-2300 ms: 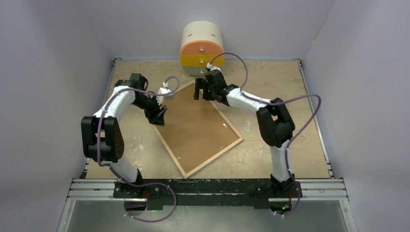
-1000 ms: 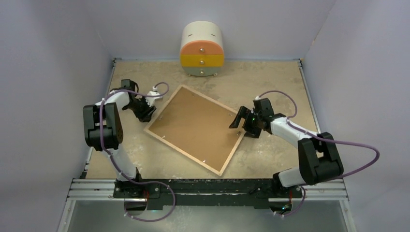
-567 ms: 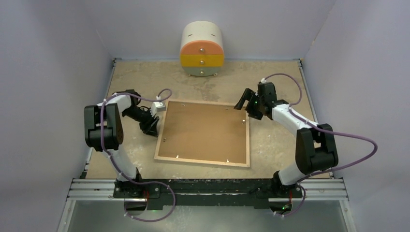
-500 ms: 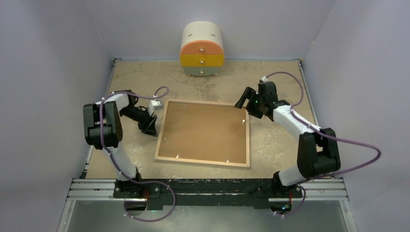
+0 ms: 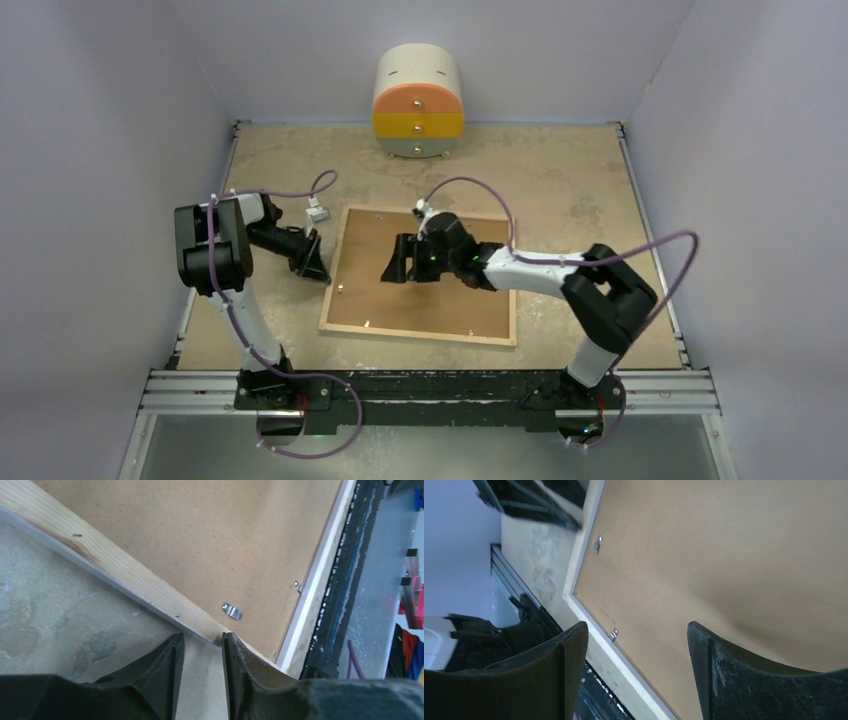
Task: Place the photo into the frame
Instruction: Install the photo frame at the center of the board.
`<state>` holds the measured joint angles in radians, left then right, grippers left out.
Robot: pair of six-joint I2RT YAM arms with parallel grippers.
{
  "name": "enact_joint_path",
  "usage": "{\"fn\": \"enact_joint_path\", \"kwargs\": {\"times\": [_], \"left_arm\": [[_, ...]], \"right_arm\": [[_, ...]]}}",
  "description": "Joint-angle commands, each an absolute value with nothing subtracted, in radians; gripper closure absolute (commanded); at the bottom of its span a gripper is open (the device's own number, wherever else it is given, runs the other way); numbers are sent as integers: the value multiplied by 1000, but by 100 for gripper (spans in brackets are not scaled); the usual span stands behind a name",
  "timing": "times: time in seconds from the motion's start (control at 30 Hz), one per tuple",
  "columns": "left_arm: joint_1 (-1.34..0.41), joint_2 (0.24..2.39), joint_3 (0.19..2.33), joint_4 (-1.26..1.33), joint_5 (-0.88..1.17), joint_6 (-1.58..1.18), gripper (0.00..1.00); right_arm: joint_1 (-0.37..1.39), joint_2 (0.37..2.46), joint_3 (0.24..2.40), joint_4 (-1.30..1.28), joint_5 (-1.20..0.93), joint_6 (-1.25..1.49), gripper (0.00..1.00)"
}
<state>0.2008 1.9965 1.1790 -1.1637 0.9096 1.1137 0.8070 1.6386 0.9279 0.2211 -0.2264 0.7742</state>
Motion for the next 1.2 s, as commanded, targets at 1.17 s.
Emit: {"fn": "enact_joint_path", "kwargs": {"times": [1.17], "left_arm": [[198,1983,1126,-956,836,971,80]], "right_arm": [[983,2190,1322,472,-394,873,42]]}}
